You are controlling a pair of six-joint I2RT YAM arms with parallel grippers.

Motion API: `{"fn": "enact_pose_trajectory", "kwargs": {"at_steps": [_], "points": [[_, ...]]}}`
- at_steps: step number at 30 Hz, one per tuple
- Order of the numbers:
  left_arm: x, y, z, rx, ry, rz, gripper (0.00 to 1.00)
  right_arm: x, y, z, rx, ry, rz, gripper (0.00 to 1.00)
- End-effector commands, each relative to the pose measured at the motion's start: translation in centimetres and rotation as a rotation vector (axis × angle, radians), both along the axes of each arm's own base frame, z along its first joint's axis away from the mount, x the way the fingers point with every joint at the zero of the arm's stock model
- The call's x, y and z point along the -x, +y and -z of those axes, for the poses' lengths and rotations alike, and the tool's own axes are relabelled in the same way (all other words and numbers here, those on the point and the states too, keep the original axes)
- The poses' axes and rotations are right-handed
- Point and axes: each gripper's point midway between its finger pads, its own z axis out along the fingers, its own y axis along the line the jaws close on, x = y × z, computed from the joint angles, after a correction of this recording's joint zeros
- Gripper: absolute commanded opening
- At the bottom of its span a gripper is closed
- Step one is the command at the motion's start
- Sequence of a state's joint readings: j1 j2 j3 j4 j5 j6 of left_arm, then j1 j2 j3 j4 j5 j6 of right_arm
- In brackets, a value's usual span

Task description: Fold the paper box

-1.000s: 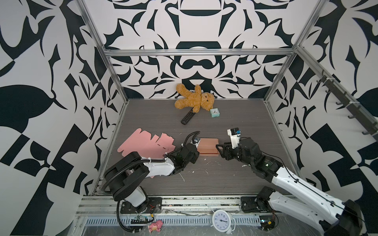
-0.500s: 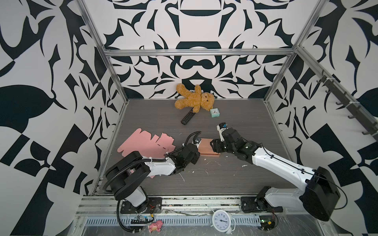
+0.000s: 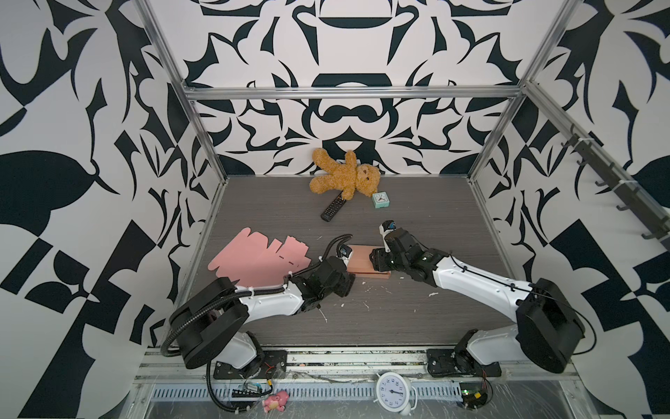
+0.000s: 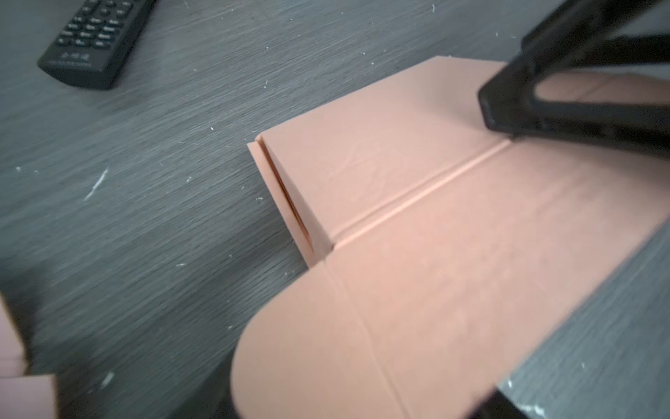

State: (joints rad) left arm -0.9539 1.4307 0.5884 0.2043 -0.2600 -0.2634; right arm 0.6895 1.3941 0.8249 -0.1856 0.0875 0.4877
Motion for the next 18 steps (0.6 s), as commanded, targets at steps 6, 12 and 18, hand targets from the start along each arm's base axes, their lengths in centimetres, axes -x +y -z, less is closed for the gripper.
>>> {"fn": "enact_pose_trajectory", "kwargs": {"at_steps": [6,12,18], "points": [[6.3,1.8,-1.6,-0.011,0.272,0.115,0.92,-0.4,-0.2,0.2,0.013,-0.023,0.010,0.63],[7.6,2.2,-5.1,0.011,0.325,0.135,0.94,-0.1,-0.4,0.8,0.029,-0.006,0.005,0.63],[6.1,2.0,-8.4,0.128,0.328,0.107,0.93,0.4,-1.0,1.6,0.072,0.013,0.000,0.63]]}}
